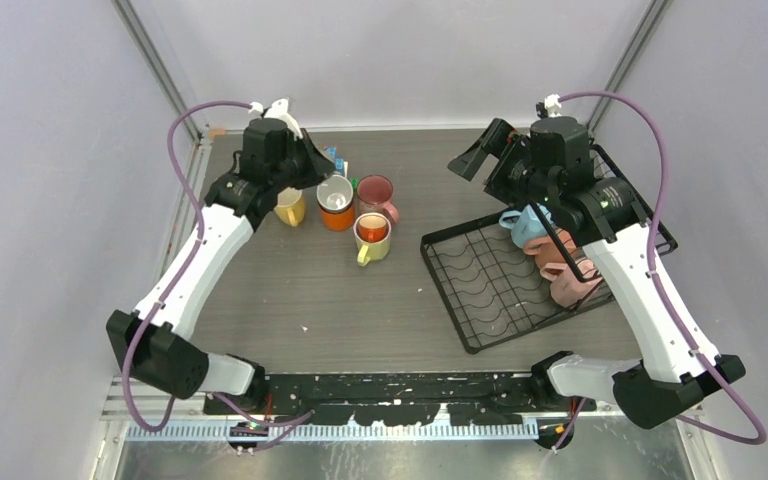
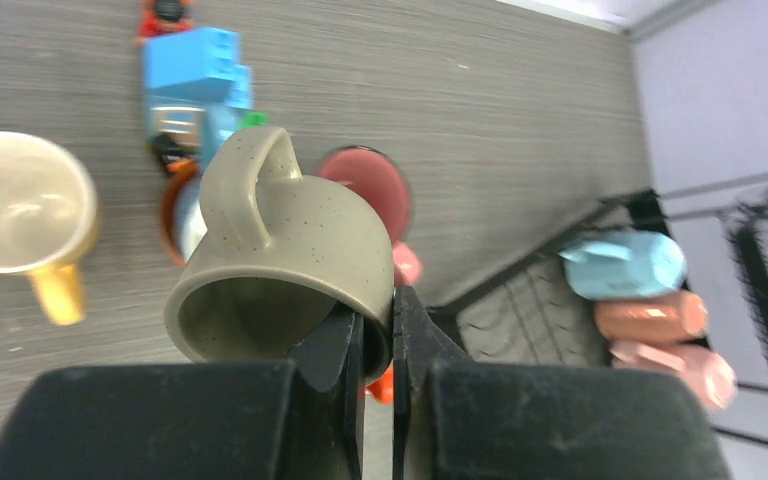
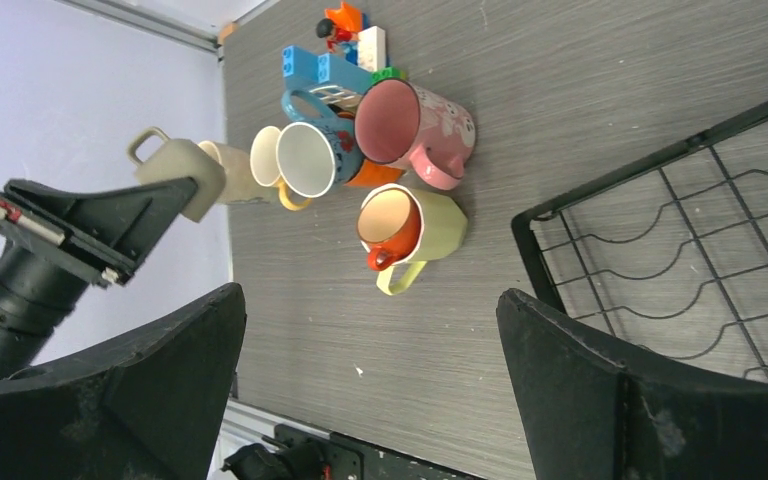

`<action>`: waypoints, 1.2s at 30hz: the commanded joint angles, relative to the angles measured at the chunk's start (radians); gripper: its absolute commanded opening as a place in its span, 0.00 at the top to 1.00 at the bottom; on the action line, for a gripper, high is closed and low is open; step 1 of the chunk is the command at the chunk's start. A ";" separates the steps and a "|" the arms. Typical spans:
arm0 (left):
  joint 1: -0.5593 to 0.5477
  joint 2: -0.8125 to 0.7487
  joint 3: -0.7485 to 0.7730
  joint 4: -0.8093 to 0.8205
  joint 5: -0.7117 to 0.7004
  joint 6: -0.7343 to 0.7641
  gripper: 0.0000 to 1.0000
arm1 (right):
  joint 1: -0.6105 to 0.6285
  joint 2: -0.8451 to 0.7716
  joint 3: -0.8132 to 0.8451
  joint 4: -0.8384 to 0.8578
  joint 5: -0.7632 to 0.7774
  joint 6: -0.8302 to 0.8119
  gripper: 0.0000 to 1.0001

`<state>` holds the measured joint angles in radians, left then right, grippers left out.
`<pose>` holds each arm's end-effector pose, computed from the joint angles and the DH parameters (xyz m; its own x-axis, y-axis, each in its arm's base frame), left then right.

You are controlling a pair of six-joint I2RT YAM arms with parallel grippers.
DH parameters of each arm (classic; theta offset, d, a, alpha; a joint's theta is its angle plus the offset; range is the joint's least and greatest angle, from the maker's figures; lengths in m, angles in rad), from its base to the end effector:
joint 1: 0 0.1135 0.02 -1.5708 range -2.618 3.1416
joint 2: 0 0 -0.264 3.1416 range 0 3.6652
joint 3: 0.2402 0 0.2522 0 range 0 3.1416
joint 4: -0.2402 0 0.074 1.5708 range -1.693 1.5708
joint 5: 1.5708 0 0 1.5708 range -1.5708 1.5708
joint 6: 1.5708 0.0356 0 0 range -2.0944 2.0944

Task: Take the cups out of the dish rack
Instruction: Place the cup at the center of the board.

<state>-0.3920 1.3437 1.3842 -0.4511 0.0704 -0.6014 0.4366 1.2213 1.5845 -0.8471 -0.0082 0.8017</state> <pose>0.2793 -0.1182 0.3969 -0.5535 -0.3819 -0.7401 0.1547 0.8261 -0.5419 0.2122 0.0993 0.4537 -0.6018 0.5121 -0.6129 0.0043 0.7694 0.6387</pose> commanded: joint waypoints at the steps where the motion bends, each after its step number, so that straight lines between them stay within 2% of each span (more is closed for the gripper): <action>1: 0.069 0.068 0.092 -0.086 -0.110 0.075 1.00 | 0.002 -0.040 0.007 -0.010 0.047 -0.045 0.00; 15: 0.156 0.300 0.207 -0.173 -0.229 0.169 1.00 | 0.002 -0.062 -0.008 -0.021 0.024 -0.055 0.00; 36: 0.200 0.468 0.255 -0.182 -0.251 0.206 1.00 | 0.002 -0.094 -0.009 -0.051 0.030 -0.060 0.00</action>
<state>-0.2012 1.8141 1.6009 -0.6624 -0.1574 -0.4107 0.4366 1.1519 1.5703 -0.9077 0.0158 0.7578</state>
